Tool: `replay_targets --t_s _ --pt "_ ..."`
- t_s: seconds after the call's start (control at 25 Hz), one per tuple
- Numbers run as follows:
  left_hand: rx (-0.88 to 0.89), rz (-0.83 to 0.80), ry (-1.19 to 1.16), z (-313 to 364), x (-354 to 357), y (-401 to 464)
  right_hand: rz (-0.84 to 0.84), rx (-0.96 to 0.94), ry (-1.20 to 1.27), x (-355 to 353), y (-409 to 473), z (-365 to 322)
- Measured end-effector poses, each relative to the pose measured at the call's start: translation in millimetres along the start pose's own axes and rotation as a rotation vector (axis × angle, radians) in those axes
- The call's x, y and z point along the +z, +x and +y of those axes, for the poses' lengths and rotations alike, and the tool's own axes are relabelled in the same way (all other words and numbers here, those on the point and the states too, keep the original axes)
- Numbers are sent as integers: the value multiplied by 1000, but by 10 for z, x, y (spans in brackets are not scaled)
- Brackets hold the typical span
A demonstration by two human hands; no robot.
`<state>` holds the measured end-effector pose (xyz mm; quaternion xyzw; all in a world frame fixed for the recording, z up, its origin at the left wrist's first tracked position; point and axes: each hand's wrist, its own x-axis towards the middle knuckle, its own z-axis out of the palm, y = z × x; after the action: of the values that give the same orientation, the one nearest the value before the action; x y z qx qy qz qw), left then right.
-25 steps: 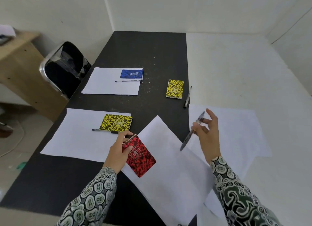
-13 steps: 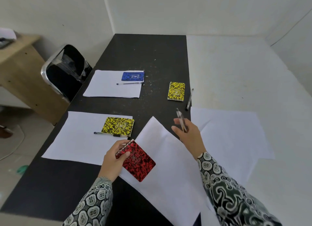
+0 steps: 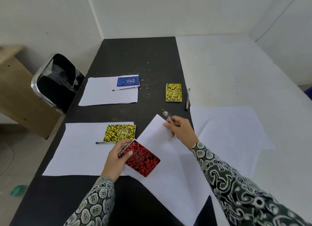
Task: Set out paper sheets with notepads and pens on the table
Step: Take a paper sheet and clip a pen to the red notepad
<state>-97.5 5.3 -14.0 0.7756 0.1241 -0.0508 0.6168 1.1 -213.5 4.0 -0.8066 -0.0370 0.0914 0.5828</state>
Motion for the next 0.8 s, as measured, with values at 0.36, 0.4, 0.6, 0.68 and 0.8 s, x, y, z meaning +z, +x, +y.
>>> replay_targets --t_s 0.36,0.4,0.6,0.68,0.8 --pt "11 -265 117 32 -170 223 274 49 44 168 -81 -51" --pt "22 -282 127 36 -171 243 305 56 45 143 -93 -69" --pt "46 -285 91 99 -108 253 398 108 65 65 -301 -133" --pt "26 -289 70 111 -63 241 522 105 110 59 -408 -174" --pt "-17 -324 29 175 59 232 631 73 145 -56 -589 -204"
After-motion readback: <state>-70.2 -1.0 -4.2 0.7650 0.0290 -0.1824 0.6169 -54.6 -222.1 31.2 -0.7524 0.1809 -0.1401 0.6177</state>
